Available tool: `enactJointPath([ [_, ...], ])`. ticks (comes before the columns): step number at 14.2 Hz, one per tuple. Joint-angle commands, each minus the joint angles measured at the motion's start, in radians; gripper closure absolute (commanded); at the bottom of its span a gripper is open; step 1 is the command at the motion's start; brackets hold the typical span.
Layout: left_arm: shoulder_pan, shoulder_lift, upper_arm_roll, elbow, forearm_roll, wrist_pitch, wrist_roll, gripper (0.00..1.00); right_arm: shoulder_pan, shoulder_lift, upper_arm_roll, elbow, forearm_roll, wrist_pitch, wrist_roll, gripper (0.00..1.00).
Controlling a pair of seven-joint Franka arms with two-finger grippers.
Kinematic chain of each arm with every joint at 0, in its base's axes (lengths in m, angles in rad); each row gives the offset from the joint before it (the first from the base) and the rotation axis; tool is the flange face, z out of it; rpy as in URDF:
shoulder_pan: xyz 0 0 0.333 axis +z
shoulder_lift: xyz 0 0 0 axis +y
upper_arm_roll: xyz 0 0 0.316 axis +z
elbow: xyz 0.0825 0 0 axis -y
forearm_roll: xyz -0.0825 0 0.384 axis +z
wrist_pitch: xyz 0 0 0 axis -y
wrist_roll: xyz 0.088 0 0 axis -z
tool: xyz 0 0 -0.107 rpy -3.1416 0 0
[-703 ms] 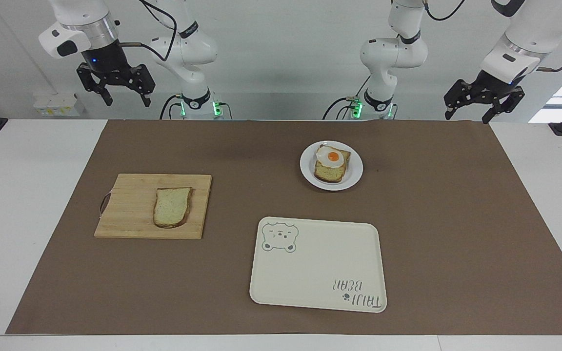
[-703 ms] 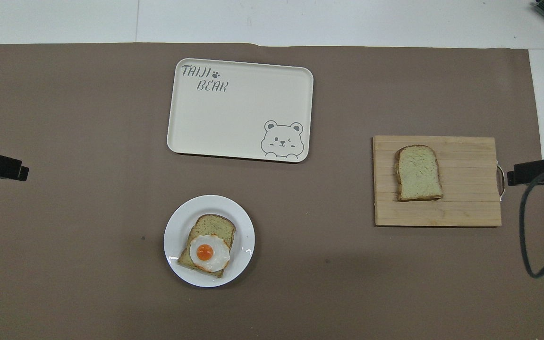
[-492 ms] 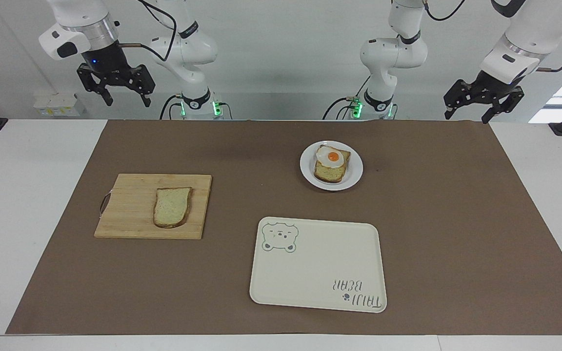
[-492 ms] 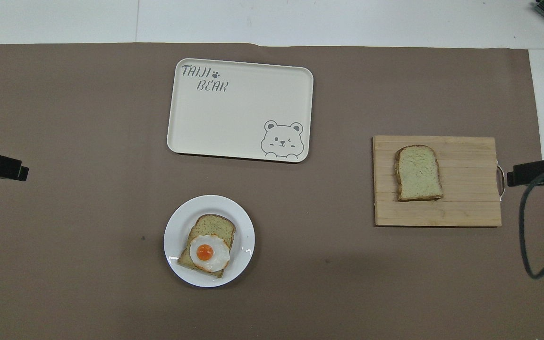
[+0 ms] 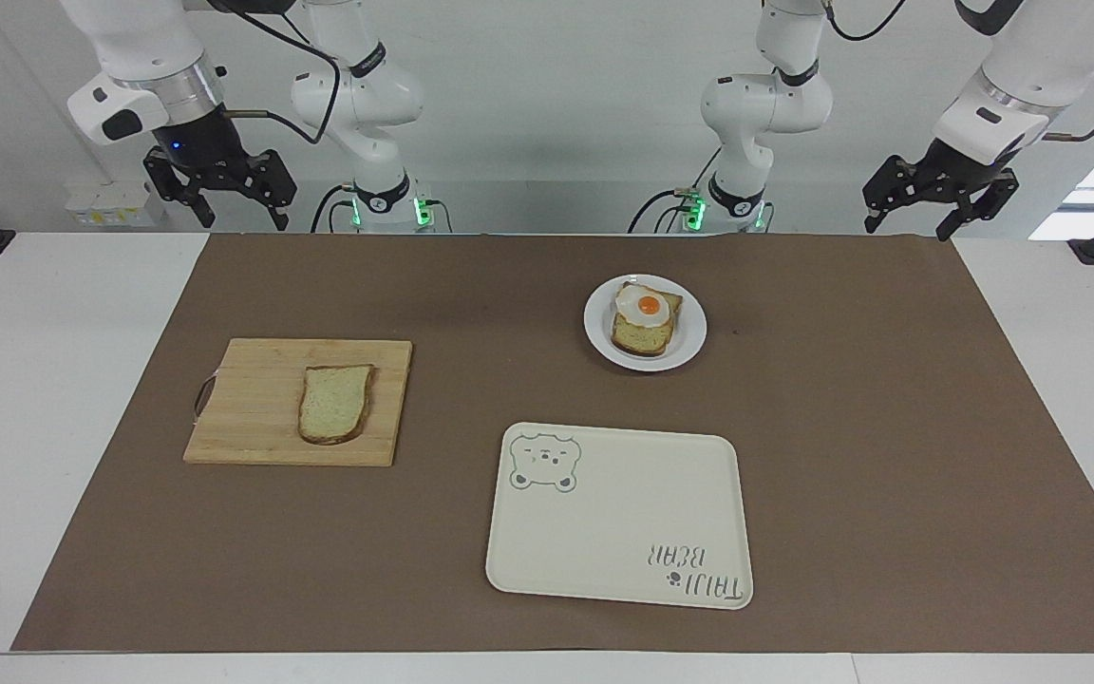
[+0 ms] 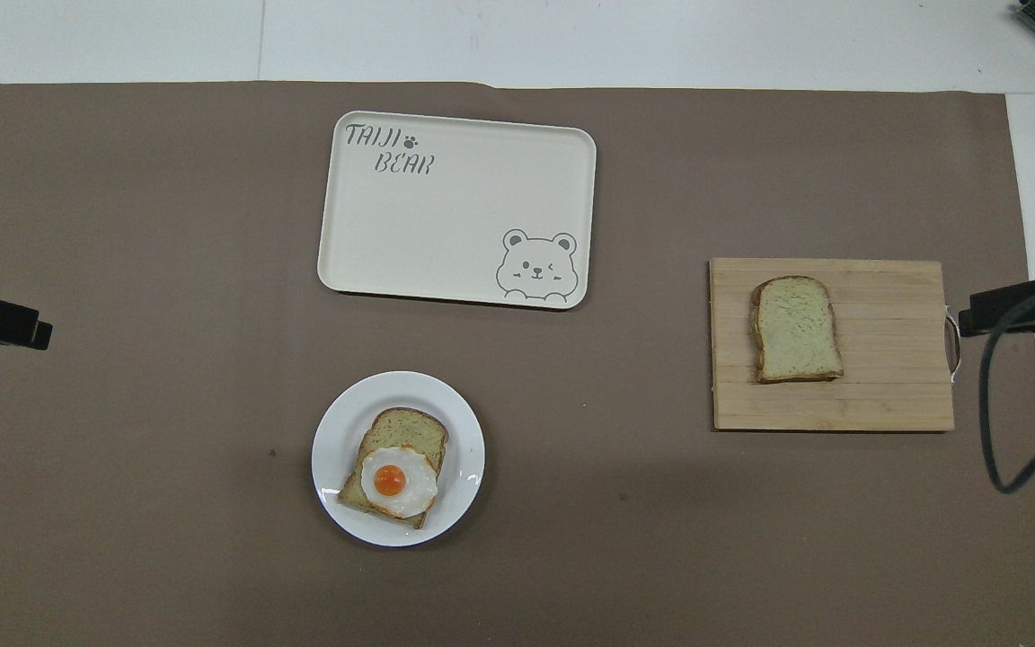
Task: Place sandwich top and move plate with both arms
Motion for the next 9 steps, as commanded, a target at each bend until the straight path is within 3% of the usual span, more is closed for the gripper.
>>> enactJointPath([
  [1, 0.014, -0.024, -0.004, -0.021, 0.017, -0.013, 0.004, 0.00, -0.017, -0.004, 0.005, -0.006, 0.014, 0.000, -0.018, 0.00],
  [9, -0.003, -0.028, -0.010, -0.029, 0.017, -0.022, -0.009, 0.00, -0.020, -0.030, 0.005, -0.048, 0.008, 0.035, -0.026, 0.00],
])
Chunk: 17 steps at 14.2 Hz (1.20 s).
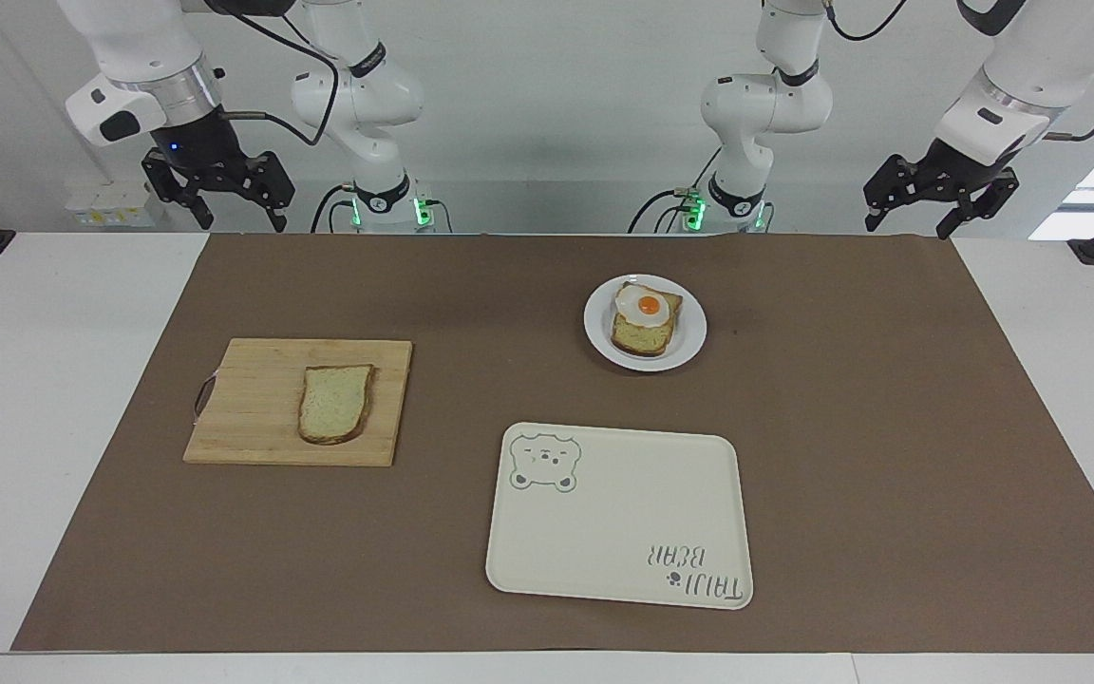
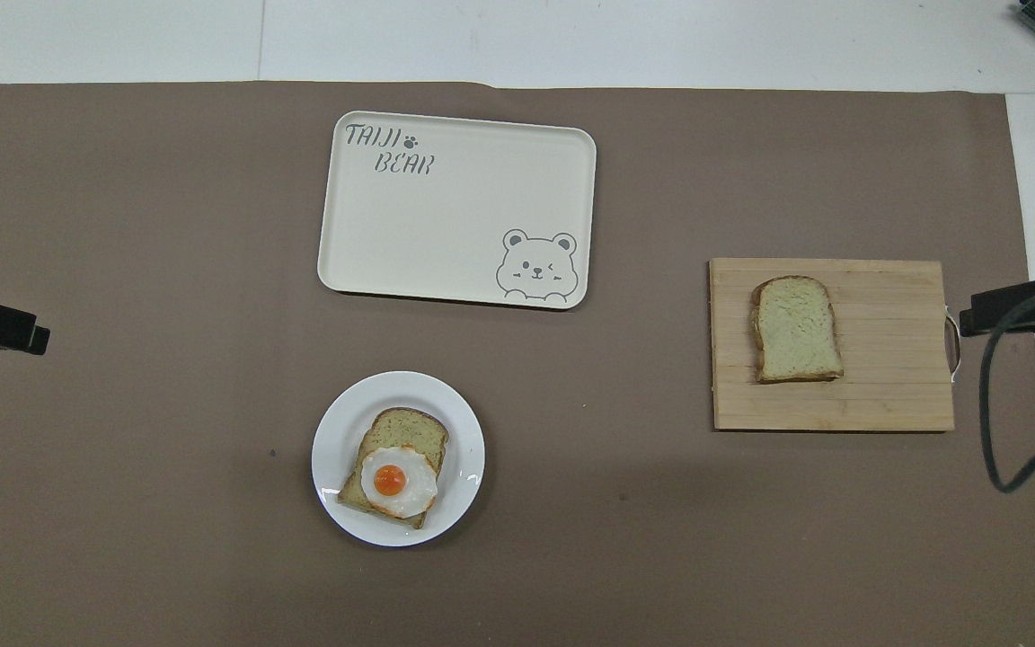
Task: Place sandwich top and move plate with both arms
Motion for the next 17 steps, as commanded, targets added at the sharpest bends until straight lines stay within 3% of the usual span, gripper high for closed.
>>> enactJointPath([
  [1, -0.006, -0.029, -0.013, -0.030, 0.017, -0.008, -0.023, 0.00, -0.019, -0.028, 0.004, -0.042, 0.008, 0.028, -0.023, 0.00],
  [8, -0.084, -0.030, -0.013, -0.031, 0.009, -0.003, -0.128, 0.00, -0.031, -0.028, 0.002, -0.044, 0.008, 0.043, -0.026, 0.00],
  [15, -0.070, -0.026, -0.011, -0.024, 0.006, 0.001, -0.117, 0.00, -0.031, -0.032, 0.002, -0.054, 0.010, 0.029, -0.031, 0.00],
  [17, -0.062, -0.026, -0.003, -0.024, 0.006, -0.002, -0.120, 0.00, -0.033, -0.043, 0.002, -0.099, 0.011, 0.046, -0.041, 0.00],
])
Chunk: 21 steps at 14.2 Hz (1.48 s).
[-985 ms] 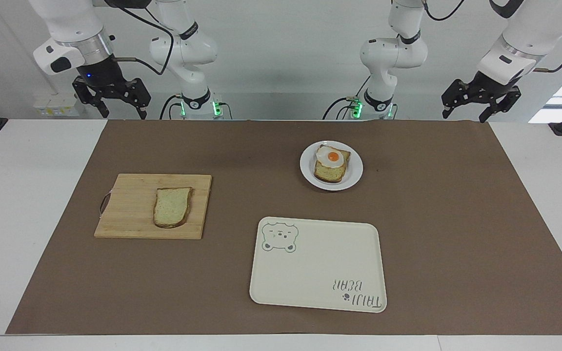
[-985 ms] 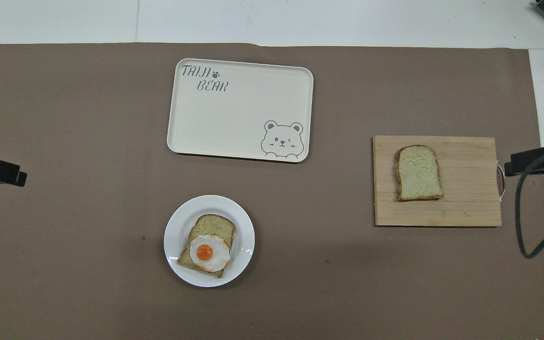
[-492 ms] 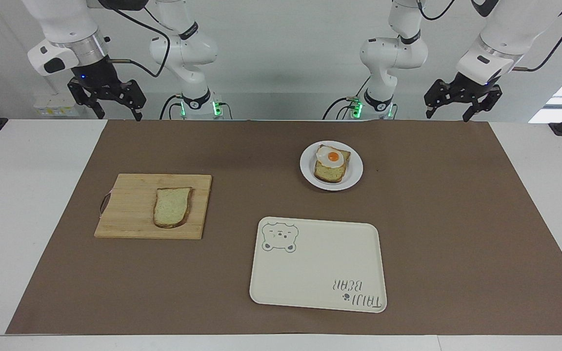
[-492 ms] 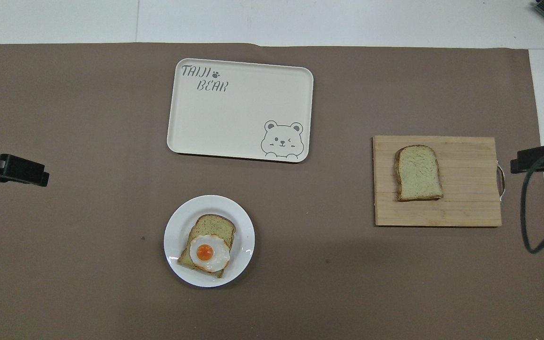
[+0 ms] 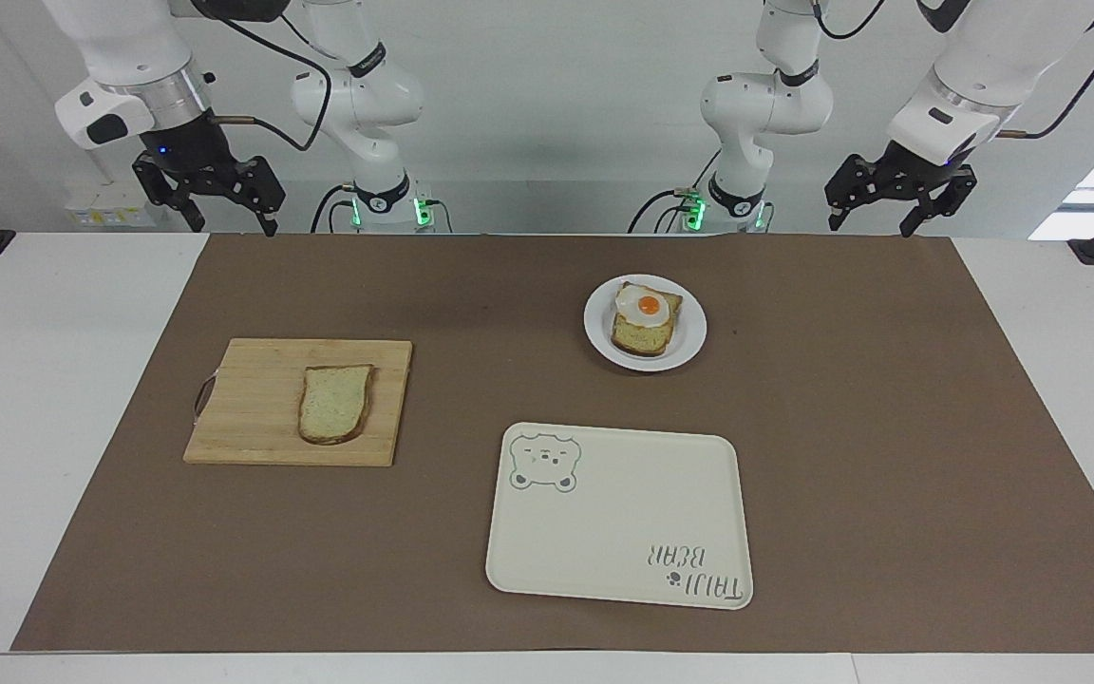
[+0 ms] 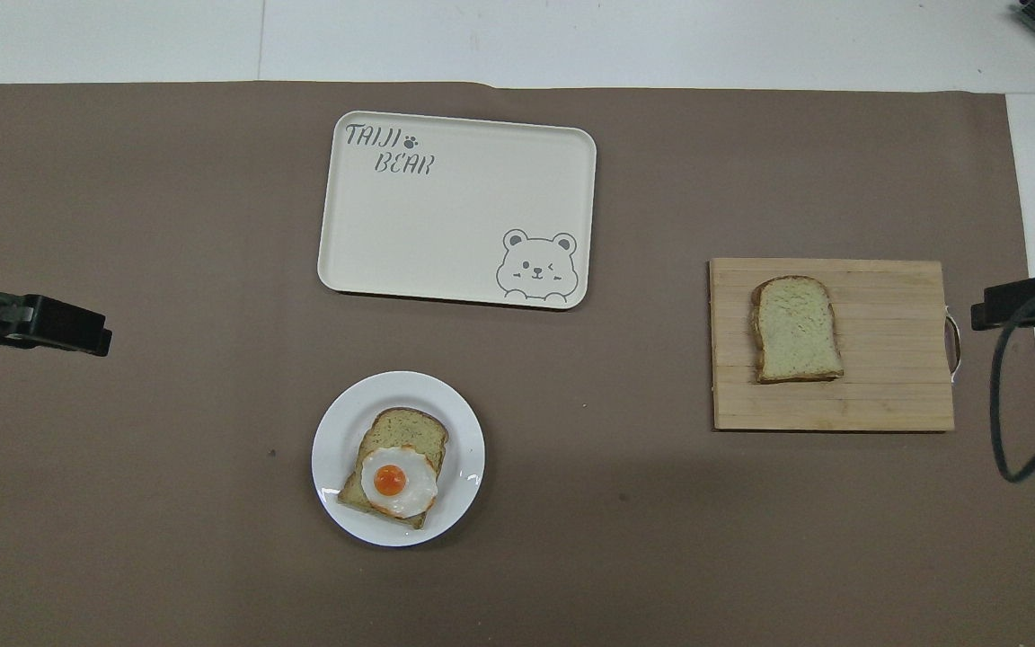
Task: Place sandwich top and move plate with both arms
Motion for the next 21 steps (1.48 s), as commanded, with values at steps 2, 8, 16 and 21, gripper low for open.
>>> enactJointPath([
  [2, 0.013, -0.024, 0.015, -0.023, 0.006, -0.001, -0.007, 0.00, -0.011, -0.029, 0.003, -0.100, 0.019, 0.093, -0.054, 0.00],
  [8, 0.026, -0.024, 0.015, -0.023, 0.006, -0.001, -0.007, 0.00, 0.001, 0.115, 0.006, -0.107, 0.034, 0.332, -0.059, 0.00],
  [16, 0.026, -0.024, 0.015, -0.023, 0.006, -0.001, -0.007, 0.00, -0.011, 0.217, 0.006, -0.200, 0.037, 0.462, -0.186, 0.00],
  [21, 0.026, -0.024, 0.015, -0.023, 0.006, -0.001, -0.007, 0.00, -0.037, 0.256, 0.006, -0.246, 0.097, 0.518, -0.236, 0.00],
])
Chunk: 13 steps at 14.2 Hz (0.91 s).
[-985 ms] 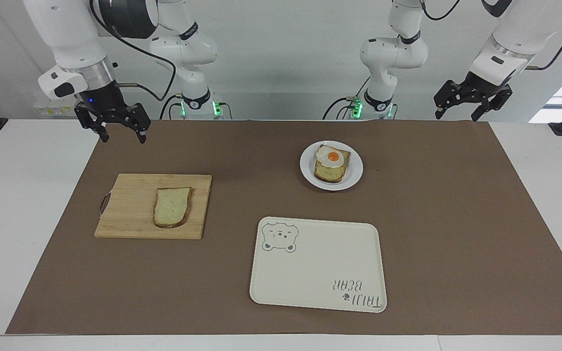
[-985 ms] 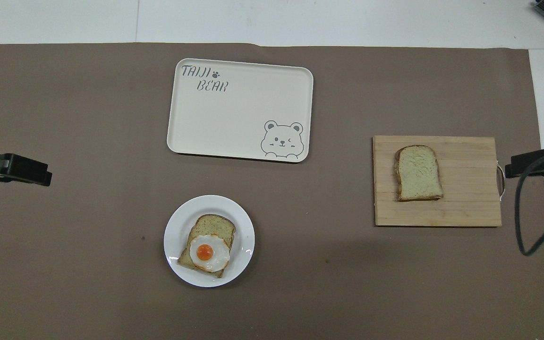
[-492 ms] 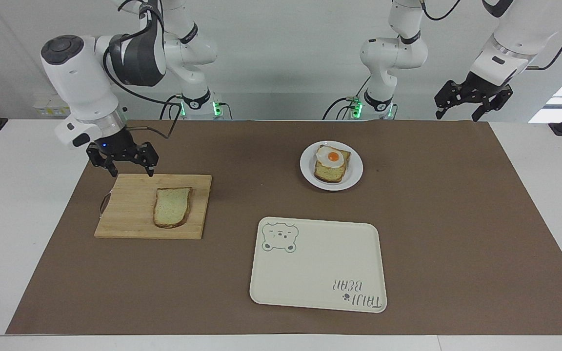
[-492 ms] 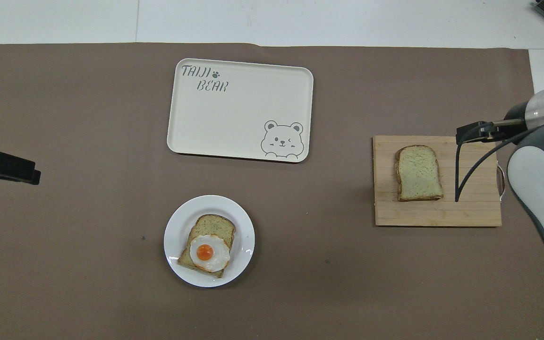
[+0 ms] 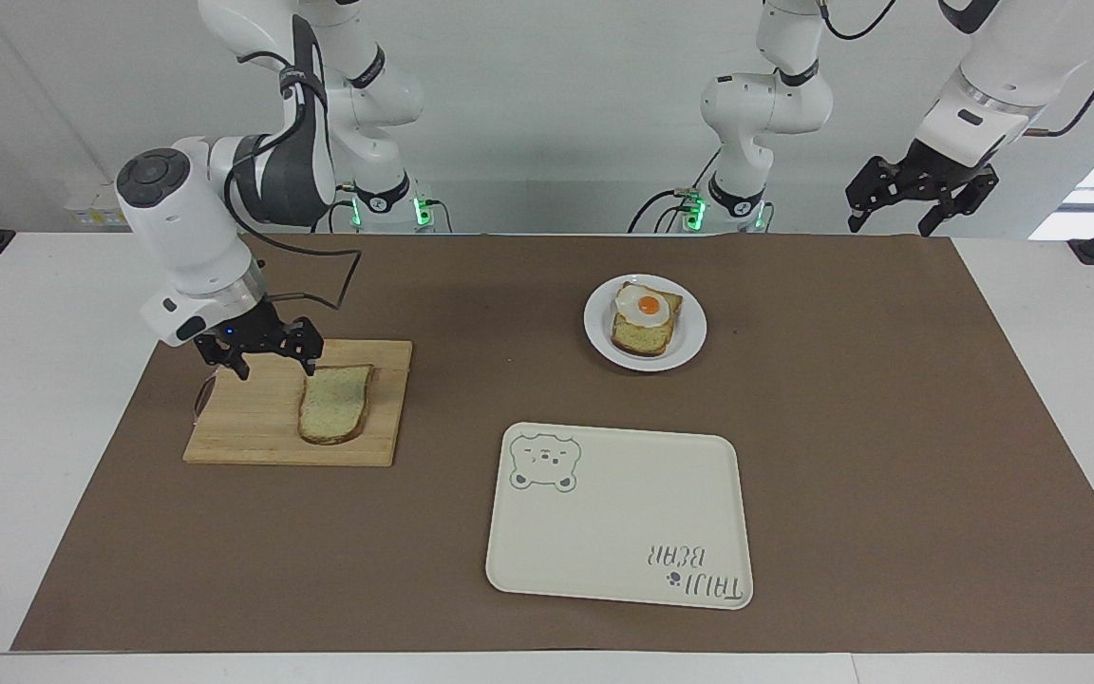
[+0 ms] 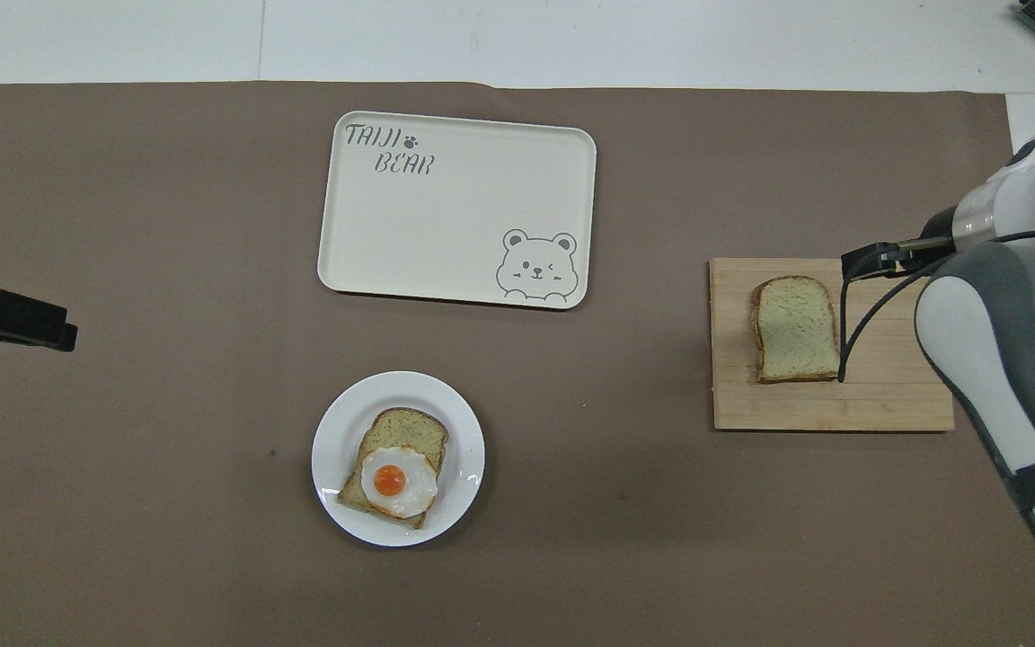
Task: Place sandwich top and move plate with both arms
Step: 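Reach the right gripper over the bread slice on the cutting board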
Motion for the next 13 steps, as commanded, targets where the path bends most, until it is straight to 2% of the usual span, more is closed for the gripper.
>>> enactJointPath([
  [1, 0.004, -0.024, -0.004, -0.023, 0.006, -0.001, -0.007, 0.00, -0.028, 0.019, 0.005, -0.048, 0.070, 0.068, -0.078, 0.00],
  [3, 0.004, -0.024, -0.004, -0.023, 0.006, -0.001, -0.007, 0.00, -0.030, 0.025, 0.005, -0.082, 0.107, 0.111, -0.088, 0.00],
  [5, 0.004, -0.024, -0.004, -0.023, 0.006, -0.001, -0.007, 0.00, -0.035, 0.050, 0.005, -0.095, 0.171, 0.126, -0.172, 0.00],
  [13, 0.004, -0.024, -0.004, -0.023, 0.006, -0.001, -0.007, 0.00, -0.053, 0.080, 0.005, -0.159, 0.176, 0.218, -0.223, 0.00],
])
